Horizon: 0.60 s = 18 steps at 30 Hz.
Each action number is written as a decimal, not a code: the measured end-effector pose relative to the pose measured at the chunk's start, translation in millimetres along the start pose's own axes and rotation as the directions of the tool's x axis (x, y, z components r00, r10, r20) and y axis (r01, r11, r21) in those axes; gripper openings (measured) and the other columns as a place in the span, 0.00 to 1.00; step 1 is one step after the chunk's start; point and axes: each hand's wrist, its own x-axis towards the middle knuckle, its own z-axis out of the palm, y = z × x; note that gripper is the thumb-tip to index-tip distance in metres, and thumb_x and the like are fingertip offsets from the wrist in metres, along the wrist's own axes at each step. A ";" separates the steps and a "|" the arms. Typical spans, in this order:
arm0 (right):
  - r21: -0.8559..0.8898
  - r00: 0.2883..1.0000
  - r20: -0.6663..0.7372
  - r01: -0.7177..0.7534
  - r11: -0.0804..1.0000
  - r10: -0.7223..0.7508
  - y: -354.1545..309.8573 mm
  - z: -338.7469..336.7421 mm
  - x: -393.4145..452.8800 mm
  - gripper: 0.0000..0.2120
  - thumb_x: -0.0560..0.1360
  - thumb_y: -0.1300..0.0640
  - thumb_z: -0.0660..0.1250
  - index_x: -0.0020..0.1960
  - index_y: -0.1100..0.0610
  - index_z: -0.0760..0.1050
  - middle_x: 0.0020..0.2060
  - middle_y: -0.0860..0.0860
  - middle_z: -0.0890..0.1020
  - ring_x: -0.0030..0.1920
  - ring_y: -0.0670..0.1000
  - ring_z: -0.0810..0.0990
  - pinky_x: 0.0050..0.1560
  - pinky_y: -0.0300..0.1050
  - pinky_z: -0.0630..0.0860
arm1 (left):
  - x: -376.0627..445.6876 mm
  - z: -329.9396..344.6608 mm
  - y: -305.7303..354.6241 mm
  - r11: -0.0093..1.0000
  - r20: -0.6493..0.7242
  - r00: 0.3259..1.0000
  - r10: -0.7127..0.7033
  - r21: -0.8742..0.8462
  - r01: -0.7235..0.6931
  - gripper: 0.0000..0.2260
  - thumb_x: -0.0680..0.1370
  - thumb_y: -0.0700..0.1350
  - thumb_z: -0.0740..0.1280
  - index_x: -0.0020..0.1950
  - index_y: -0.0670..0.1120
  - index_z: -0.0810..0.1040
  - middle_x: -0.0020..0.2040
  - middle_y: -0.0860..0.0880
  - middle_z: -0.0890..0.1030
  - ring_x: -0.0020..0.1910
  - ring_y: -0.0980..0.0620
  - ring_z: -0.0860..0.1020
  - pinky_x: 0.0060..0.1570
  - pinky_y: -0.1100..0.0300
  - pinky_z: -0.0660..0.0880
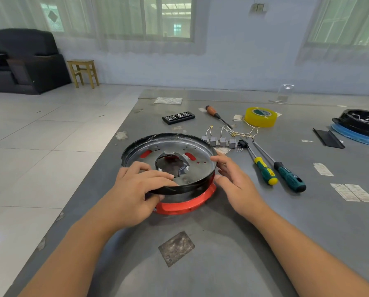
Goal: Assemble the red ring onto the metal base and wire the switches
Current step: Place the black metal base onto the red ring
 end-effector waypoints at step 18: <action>0.172 0.971 -0.165 -0.142 0.975 0.171 -5.3 7.1 -0.2 0.16 0.81 0.49 0.69 0.66 0.40 0.71 0.61 0.33 0.78 0.58 0.41 0.82 0.60 0.40 0.78 | 4.9 15.3 -3.9 0.853 -0.454 0.749 -0.482 -0.437 0.285 0.15 0.81 0.55 0.65 0.67 0.57 0.81 0.70 0.61 0.77 0.74 0.57 0.68 0.75 0.56 0.62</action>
